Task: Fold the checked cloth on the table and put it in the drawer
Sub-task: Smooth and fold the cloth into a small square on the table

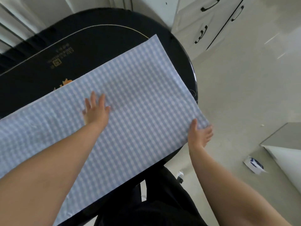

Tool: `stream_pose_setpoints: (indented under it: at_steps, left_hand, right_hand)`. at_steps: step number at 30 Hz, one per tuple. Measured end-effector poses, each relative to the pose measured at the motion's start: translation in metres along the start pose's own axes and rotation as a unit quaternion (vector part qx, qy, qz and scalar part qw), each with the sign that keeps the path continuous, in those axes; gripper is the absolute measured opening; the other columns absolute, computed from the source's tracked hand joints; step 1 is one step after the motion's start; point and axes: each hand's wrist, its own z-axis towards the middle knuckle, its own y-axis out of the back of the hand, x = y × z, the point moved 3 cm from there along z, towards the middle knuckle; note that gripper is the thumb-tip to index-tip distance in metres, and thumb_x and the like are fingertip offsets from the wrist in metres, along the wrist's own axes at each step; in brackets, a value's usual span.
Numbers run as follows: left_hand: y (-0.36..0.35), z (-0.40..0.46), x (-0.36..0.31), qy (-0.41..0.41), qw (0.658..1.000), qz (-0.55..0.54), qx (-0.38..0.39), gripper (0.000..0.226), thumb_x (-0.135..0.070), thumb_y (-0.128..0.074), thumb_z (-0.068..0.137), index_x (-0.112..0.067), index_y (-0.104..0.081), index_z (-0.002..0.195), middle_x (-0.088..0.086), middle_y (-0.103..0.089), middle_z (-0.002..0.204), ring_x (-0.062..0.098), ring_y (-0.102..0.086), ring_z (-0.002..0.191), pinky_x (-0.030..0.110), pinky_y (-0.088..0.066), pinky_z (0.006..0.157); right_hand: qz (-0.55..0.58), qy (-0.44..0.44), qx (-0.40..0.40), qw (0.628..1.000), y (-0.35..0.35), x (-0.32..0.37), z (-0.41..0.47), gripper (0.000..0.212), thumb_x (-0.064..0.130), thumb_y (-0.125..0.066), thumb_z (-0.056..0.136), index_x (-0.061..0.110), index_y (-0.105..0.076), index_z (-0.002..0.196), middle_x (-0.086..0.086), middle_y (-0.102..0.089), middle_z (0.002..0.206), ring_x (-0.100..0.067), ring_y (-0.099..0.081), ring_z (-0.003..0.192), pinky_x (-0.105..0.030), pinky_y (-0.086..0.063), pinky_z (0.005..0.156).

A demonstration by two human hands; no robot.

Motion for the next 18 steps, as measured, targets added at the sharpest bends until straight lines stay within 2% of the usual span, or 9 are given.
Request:
stream_pose_setpoints:
  at_steps: [1,2,3,4,5,9,12,15,18]
  left_hand:
    - [-0.012,-0.017,-0.004,-0.032,0.999,0.014,-0.007,0.051,-0.034,-0.027,0.103,-0.033,-0.01,0.151,-0.001,0.011,0.161,0.03,0.004,0.148,0.055,-0.02,0.114]
    - [-0.025,-0.035,-0.009,-0.066,0.997,0.029,-0.003,0.049,-0.031,-0.023,0.104,-0.034,-0.01,0.151,-0.001,0.012,0.161,0.028,0.005,0.148,0.055,-0.016,0.115]
    - [-0.037,-0.054,-0.015,-0.1,0.994,0.046,0.009,0.049,-0.03,-0.022,0.104,-0.034,-0.009,0.152,0.0,0.012,0.161,0.026,0.007,0.148,0.056,-0.011,0.116]
    - [-0.048,-0.072,-0.021,-0.135,0.988,0.067,0.021,0.05,-0.031,-0.022,0.104,-0.035,-0.008,0.152,0.0,0.013,0.161,0.025,0.008,0.148,0.057,-0.008,0.116]
    - [-0.058,-0.091,-0.026,-0.171,0.981,0.088,0.035,0.051,-0.033,-0.022,0.104,-0.036,-0.005,0.152,-0.001,0.015,0.161,0.024,0.01,0.148,0.057,-0.004,0.115]
    - [-0.089,-0.149,-0.034,-0.286,0.939,0.166,0.093,0.053,-0.04,-0.015,0.104,-0.043,0.014,0.148,-0.009,0.035,0.149,0.016,0.032,0.138,0.056,0.014,0.112]
    - [-0.095,-0.16,-0.031,-0.295,0.939,0.154,0.093,0.054,-0.04,-0.019,0.104,-0.045,0.011,0.148,-0.011,0.03,0.154,0.017,0.033,0.138,0.055,0.015,0.112]
    - [-0.086,-0.161,-0.03,-0.292,0.941,0.115,0.126,0.056,-0.043,-0.028,0.102,-0.046,0.0,0.149,-0.013,0.023,0.157,0.016,0.025,0.144,0.052,0.011,0.116]
    - [-0.068,-0.161,-0.026,-0.263,0.952,-0.006,0.158,0.051,-0.045,-0.036,0.1,-0.039,-0.024,0.149,-0.01,0.0,0.162,0.014,0.002,0.149,0.043,-0.004,0.12]
  right_hand:
    - [0.106,-0.072,0.027,0.991,0.0,-0.005,-0.002,0.079,0.052,-0.056,0.087,0.008,-0.023,0.145,-0.012,-0.029,0.152,-0.031,-0.036,0.134,-0.043,-0.032,0.109]
    - [0.187,-0.126,0.056,0.973,0.0,-0.01,-0.006,0.065,0.048,-0.061,0.086,0.007,-0.041,0.133,-0.013,-0.045,0.141,-0.029,-0.053,0.117,-0.041,-0.044,0.098]
    - [0.235,-0.157,0.081,0.956,0.0,-0.013,-0.01,0.046,0.045,-0.065,0.084,0.009,-0.055,0.112,-0.012,-0.056,0.128,-0.025,-0.061,0.097,-0.037,-0.05,0.084]
    - [0.264,-0.162,0.097,0.946,0.001,-0.016,-0.014,0.032,0.041,-0.068,0.084,0.011,-0.06,0.094,-0.01,-0.063,0.117,-0.021,-0.063,0.085,-0.033,-0.052,0.073]
    - [0.281,-0.15,0.101,0.943,0.003,-0.017,-0.016,0.025,0.037,-0.069,0.084,0.014,-0.059,0.086,-0.008,-0.066,0.11,-0.019,-0.064,0.081,-0.031,-0.052,0.069]
    - [0.355,-0.116,0.127,0.919,0.015,-0.01,-0.028,0.014,0.025,-0.071,0.084,0.018,-0.061,0.089,-0.002,-0.069,0.1,-0.017,-0.069,0.086,-0.03,-0.056,0.071]
    - [0.4,-0.122,0.184,0.89,0.02,-0.005,-0.041,0.021,0.02,-0.07,0.085,0.012,-0.063,0.103,-0.004,-0.069,0.103,-0.021,-0.069,0.09,-0.036,-0.058,0.078]
    - [0.346,-0.06,0.194,0.916,0.024,-0.003,-0.054,0.028,0.021,-0.063,0.091,0.007,-0.061,0.115,-0.002,-0.068,0.1,-0.018,-0.067,0.088,-0.034,-0.056,0.078]
    - [0.214,0.094,0.138,0.962,0.028,0.008,-0.078,0.04,0.035,-0.055,0.094,-0.004,-0.059,0.097,-0.002,-0.058,0.08,-0.015,-0.055,0.07,-0.03,-0.046,0.063]
